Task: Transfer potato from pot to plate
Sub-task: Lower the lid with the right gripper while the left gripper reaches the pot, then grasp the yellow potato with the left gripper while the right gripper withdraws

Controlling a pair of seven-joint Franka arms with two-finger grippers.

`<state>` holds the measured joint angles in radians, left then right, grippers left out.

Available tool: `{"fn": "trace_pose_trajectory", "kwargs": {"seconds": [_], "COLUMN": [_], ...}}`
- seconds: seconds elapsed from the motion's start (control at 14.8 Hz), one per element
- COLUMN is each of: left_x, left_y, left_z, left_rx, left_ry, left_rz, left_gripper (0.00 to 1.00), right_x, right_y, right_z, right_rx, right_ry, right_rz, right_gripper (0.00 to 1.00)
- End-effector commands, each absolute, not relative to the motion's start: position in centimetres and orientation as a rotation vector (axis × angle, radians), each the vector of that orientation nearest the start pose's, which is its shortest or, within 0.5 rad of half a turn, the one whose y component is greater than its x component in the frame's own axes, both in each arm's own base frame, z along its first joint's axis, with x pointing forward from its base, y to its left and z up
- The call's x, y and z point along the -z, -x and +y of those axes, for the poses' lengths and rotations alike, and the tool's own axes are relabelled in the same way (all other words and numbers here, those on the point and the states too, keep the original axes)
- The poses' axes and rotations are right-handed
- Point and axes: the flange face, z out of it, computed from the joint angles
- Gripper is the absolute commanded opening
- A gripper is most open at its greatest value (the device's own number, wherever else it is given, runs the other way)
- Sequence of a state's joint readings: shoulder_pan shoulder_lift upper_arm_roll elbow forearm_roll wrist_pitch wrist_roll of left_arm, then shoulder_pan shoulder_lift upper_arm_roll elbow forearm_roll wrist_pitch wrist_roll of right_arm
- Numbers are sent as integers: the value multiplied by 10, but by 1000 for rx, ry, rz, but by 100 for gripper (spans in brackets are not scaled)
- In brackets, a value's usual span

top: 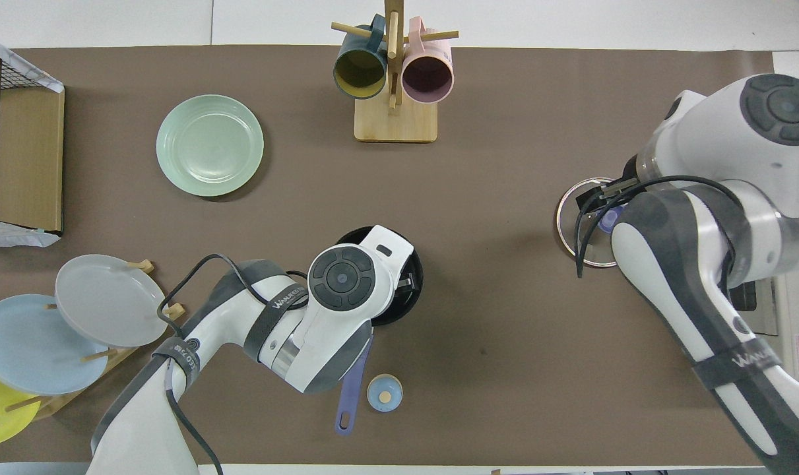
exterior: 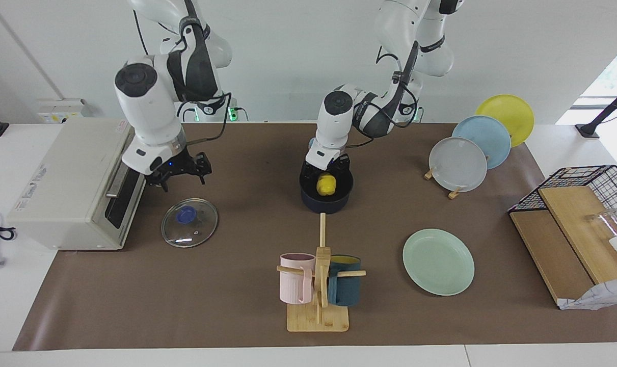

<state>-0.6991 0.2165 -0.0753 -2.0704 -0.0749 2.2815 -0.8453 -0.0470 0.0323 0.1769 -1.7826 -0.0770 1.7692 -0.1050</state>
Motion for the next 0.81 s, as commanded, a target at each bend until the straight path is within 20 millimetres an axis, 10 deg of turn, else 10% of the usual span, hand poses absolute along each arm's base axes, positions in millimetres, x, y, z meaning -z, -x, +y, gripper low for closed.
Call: {"fn": "trace_pose_trajectory", "kwargs": {"seconds": [0.0,0.75], "left_x": [-327,-317], "left_y": [-404,-406], "left_z": [-414,-414], "left_rx": [-110,-106], "left_ry": [3175,3178], "left_rz": [-138,-154], "left_gripper": [100,100], "right_x": [-563,-578], "right_y": [-526,-505], "right_z": [67,61], "right_rx": [-123,-205], "right_ry": [3191,3199], "right_rz": [-368,-328], "right_gripper": [100,100]}}
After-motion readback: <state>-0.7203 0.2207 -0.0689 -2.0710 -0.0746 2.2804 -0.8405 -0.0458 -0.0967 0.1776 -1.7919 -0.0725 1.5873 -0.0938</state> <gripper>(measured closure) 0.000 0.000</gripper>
